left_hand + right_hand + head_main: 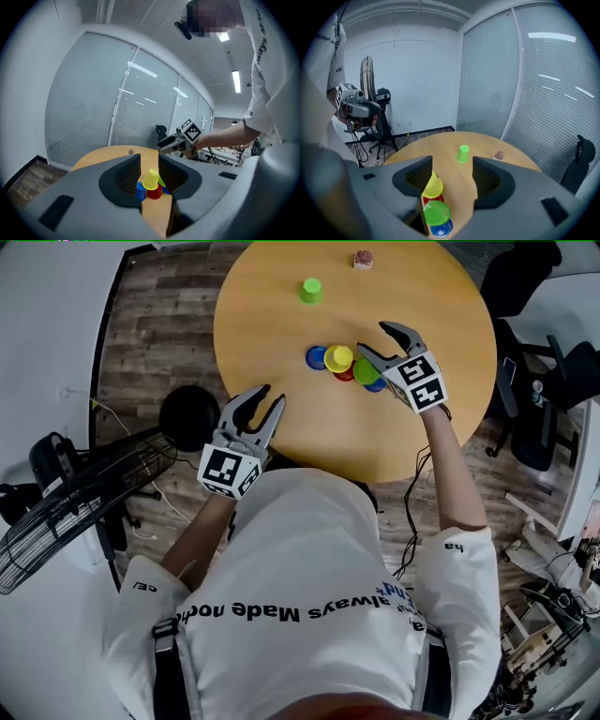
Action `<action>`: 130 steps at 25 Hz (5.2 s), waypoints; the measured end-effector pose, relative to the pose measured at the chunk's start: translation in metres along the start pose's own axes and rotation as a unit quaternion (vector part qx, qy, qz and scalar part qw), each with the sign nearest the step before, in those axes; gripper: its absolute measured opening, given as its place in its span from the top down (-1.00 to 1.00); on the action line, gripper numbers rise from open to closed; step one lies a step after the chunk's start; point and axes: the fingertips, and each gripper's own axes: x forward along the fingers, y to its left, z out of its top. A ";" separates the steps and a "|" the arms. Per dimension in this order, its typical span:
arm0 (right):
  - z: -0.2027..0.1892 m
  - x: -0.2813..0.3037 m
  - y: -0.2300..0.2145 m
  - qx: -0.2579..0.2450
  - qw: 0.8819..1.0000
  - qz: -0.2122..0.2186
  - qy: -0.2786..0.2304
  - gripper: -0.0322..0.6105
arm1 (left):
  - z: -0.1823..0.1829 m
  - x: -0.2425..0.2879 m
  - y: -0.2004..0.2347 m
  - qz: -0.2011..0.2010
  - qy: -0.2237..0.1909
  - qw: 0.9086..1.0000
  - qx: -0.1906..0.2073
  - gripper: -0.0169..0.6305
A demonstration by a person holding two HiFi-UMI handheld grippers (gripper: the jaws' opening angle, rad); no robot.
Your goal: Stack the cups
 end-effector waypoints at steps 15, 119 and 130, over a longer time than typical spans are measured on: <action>0.055 0.091 -0.036 -0.064 0.997 0.042 0.014 0.05 | -0.015 -0.017 0.026 0.055 0.010 0.998 -0.029 0.54; 0.027 -0.096 0.035 0.001 0.997 -0.038 -0.067 0.12 | 0.040 0.028 -0.064 -0.081 -0.044 0.995 0.034 0.62; 0.065 -0.201 0.058 0.111 0.963 -0.131 -0.207 0.61 | 0.105 0.029 -0.089 -0.116 -0.076 0.989 0.050 0.82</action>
